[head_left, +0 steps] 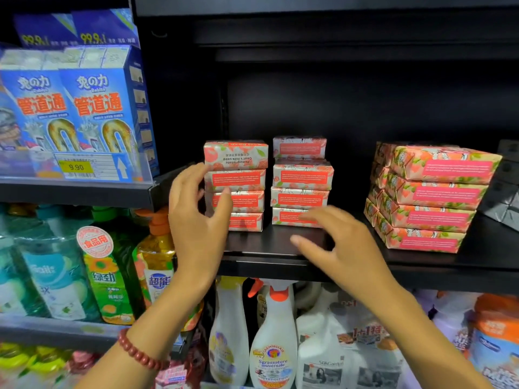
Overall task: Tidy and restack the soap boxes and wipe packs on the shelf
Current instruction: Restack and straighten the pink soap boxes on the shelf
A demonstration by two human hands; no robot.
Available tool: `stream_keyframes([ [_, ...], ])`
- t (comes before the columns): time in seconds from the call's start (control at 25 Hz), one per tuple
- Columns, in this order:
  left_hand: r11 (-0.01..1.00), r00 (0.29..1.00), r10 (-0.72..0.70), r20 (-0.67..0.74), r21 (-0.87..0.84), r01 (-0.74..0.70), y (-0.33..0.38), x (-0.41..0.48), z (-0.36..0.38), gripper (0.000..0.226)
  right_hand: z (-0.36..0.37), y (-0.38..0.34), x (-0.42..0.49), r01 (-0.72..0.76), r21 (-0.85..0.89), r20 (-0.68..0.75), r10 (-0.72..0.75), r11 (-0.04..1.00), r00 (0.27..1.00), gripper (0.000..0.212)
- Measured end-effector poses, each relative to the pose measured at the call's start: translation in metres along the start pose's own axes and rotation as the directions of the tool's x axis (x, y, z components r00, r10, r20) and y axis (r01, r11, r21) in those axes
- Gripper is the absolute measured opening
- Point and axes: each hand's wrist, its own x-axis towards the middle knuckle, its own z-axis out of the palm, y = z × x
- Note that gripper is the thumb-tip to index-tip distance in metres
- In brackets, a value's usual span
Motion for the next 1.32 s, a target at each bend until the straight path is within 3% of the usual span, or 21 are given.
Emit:
stream_keyframes([
  [0.04,0.993,0.994,0.105,0.011,0.050,-0.106,-0.001,-0.009,-0.001,0.030,-0.002,0.001,0.010,0.008,-0.029,-0.101,-0.011,1.000,0.995,0.039],
  [0.12,0.969,0.961,0.214,0.174,0.086,-0.231,0.000,-0.021,0.001,0.023,-0.006,0.003,0.032,-0.006,-0.149,-0.221,-0.027,0.989,0.975,0.044],
  [0.2,0.966,0.899,0.176,0.401,0.107,-0.237,0.003,-0.027,0.003,0.021,-0.008,0.007,0.052,-0.043,-0.290,-0.217,-0.022,0.956,0.976,0.050],
  [0.32,0.927,0.788,0.131,0.601,0.208,-0.312,0.002,-0.031,0.005,0.028,-0.002,0.013,0.064,-0.071,-0.397,-0.123,0.024,0.915,0.992,0.057],
  [0.48,0.920,0.749,0.117,0.652,0.212,-0.329,-0.002,-0.029,0.004,0.042,0.006,0.015,0.061,-0.078,-0.402,-0.160,0.014,0.912,0.987,0.052],
  [0.64,0.926,0.734,0.099,0.672,0.207,-0.315,-0.001,-0.026,0.003,0.042,0.001,0.011,0.049,-0.006,-0.432,-0.276,-0.125,0.902,0.953,0.039],
  [0.72,0.974,0.760,0.042,0.648,0.143,-0.176,0.002,-0.025,0.001,0.032,-0.003,0.008,0.035,0.073,-0.355,-0.360,-0.208,0.932,0.910,0.031],
  [0.8,0.996,0.834,-0.067,0.547,-0.015,0.090,0.008,-0.020,0.001,0.021,-0.005,0.006,0.018,0.175,-0.319,-0.424,-0.305,0.932,0.853,0.028],
  [0.84,0.963,0.846,-0.149,0.512,-0.117,0.241,0.012,-0.016,0.001,0.027,-0.005,0.005,0.010,0.232,-0.328,-0.439,-0.366,0.915,0.820,0.026],
  [0.88,0.902,0.824,-0.240,0.514,-0.195,0.385,0.017,-0.011,0.001,0.039,-0.004,0.004,0.004,0.293,-0.342,-0.444,-0.428,0.893,0.787,0.023],
  [0.96,0.782,0.699,-0.350,0.624,-0.216,0.585,0.026,-0.005,-0.001,0.056,0.002,0.001,-0.004,0.398,-0.358,-0.452,-0.529,0.845,0.718,0.019],
  [1.0,0.772,0.644,-0.342,0.684,-0.186,0.608,0.029,-0.004,-0.002,0.055,0.004,-0.001,-0.006,0.433,-0.363,-0.462,-0.563,0.825,0.686,0.017],
  [1.08,0.809,0.599,-0.278,0.751,-0.153,0.567,0.033,-0.005,-0.001,0.039,0.006,-0.002,-0.007,0.467,-0.364,-0.467,-0.592,0.806,0.657,0.013],
  [1.12,0.810,0.601,-0.257,0.756,-0.170,0.561,0.035,-0.006,-0.002,0.035,0.005,-0.001,-0.007,0.467,-0.358,-0.449,-0.588,0.808,0.673,0.015],
  [1.2,0.773,0.634,-0.247,0.732,-0.245,0.585,0.037,-0.008,-0.002,0.033,-0.003,0.001,-0.009,0.416,-0.323,-0.361,-0.517,0.850,0.776,0.029],
  [1.32,0.789,0.726,-0.202,0.658,-0.330,0.519,0.041,-0.010,-0.001,0.034,-0.018,-0.002,-0.013,0.215,-0.056,-0.187,-0.222,0.975,0.957,0.078],
])
